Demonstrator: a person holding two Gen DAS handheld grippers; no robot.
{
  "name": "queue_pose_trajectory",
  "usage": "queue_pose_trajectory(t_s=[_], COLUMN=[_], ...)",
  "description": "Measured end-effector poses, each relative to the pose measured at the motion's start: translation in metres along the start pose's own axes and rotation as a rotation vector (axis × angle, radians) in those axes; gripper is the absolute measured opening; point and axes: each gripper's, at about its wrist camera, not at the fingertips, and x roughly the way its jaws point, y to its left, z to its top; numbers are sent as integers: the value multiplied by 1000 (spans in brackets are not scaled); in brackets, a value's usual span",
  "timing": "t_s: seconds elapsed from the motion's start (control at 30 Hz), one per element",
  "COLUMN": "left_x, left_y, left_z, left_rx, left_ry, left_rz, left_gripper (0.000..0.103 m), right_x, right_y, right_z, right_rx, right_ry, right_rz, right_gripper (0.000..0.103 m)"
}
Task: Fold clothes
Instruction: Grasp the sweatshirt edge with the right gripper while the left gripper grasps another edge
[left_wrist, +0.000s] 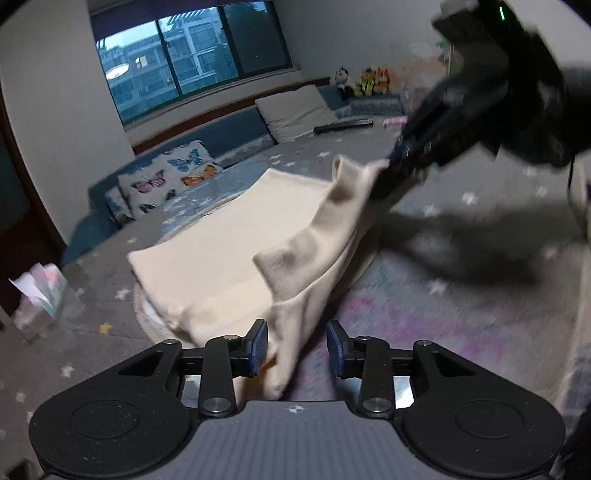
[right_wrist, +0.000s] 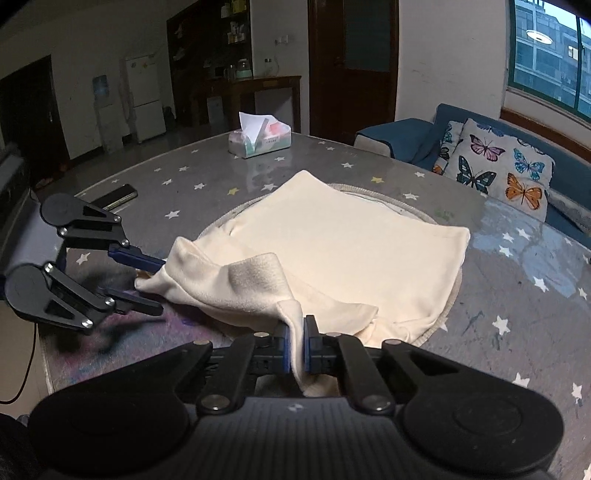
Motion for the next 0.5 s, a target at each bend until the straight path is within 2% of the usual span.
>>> queue_pose_trajectory(t_s=[0.03,0.1,0.17,0.33,0.5], left_x=[2,-1,-5,-16,-54], left_y=[-1,-1,1,4,-8], left_z=[-2,-2,-2,0,5], left_rx=[19,26,26,21,3], left_ry=[5,2,-4,-22,-50], left_rz=[14,25,32,45,13], left_gripper=[37,25,7,5,5], right_x=[0,0,-2,-17,-52], right_y=[1,2,5,16,32], right_z=[0,-2,-5,-12,-22], right_rx=[1,2,7,8,8], right_ry=[-1,-1,-10,-52,-78], right_rz=[-5,-17,-30,-39,-26], right_gripper=[6,5,5,4,4])
